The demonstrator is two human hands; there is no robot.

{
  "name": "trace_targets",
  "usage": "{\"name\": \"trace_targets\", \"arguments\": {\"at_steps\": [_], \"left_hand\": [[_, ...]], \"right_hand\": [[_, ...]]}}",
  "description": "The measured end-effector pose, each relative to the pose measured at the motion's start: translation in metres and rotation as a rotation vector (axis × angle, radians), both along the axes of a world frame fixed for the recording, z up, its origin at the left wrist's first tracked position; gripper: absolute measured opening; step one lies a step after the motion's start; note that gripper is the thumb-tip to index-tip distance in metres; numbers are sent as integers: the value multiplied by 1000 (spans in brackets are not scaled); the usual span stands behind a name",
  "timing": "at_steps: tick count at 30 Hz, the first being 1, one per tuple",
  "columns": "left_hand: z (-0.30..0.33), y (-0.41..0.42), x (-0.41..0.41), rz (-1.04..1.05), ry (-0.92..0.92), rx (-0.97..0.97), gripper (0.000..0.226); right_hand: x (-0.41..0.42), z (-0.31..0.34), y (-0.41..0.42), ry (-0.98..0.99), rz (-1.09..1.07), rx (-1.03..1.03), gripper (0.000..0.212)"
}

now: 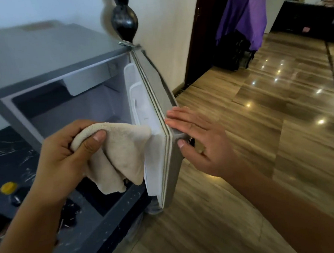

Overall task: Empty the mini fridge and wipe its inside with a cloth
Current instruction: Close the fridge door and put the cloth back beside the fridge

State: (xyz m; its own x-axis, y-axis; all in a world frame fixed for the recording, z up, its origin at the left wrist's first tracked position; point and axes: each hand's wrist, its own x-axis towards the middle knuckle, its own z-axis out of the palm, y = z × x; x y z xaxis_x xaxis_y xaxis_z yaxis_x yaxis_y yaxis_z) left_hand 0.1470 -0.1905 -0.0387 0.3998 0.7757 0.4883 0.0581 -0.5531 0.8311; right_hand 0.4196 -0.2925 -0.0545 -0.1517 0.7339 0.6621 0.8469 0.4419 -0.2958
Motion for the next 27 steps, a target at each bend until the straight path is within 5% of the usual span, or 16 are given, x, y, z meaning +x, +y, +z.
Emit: {"name": "trace_targets", "arguments": {"at_steps": [12,27], "left_hand": [[-9,25,-147,249,-116,-125,15],[-9,26,-194,336,-7,-25,11]], "right_hand": [[-157,-27,133,-7,126,311,38],[-257,-41,251,-17,-22,274,42]]}}
